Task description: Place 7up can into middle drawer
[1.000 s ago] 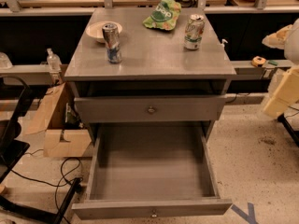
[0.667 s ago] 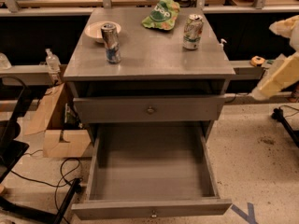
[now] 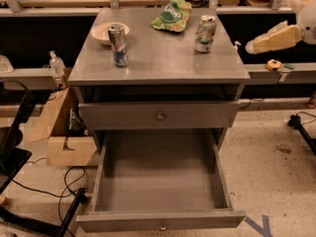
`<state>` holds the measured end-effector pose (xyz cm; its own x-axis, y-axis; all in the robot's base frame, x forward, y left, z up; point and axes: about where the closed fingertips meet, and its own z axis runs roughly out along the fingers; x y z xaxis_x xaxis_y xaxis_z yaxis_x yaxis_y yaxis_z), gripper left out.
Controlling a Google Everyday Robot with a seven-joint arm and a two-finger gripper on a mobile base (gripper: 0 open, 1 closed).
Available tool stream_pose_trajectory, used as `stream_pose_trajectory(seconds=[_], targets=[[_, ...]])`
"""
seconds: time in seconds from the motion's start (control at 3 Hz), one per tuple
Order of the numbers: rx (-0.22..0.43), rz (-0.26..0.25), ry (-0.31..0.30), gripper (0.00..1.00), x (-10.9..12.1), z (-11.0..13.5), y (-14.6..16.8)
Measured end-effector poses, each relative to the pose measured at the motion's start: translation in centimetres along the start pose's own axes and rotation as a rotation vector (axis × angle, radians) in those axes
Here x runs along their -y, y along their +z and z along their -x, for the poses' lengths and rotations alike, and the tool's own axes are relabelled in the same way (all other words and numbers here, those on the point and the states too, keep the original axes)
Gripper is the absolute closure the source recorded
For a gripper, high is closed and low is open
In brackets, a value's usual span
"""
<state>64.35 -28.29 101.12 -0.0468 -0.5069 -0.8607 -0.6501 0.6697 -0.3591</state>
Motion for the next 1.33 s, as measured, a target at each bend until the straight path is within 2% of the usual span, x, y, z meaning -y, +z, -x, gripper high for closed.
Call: stream_pose_trajectory(seconds=[0.33,0.67,1.0,1.33], targets=[[0.125,-0.083,0.142,0.0,2.3,0.1,2.3],[0.143,-0.115,0.151,0.0,3.0,0.4,2.7],[0.163,-0.096,0.132,0.0,2.4,0.7,4.2],[0.192,-0.085,0.093,0.0,3.2,0.9,8.4]])
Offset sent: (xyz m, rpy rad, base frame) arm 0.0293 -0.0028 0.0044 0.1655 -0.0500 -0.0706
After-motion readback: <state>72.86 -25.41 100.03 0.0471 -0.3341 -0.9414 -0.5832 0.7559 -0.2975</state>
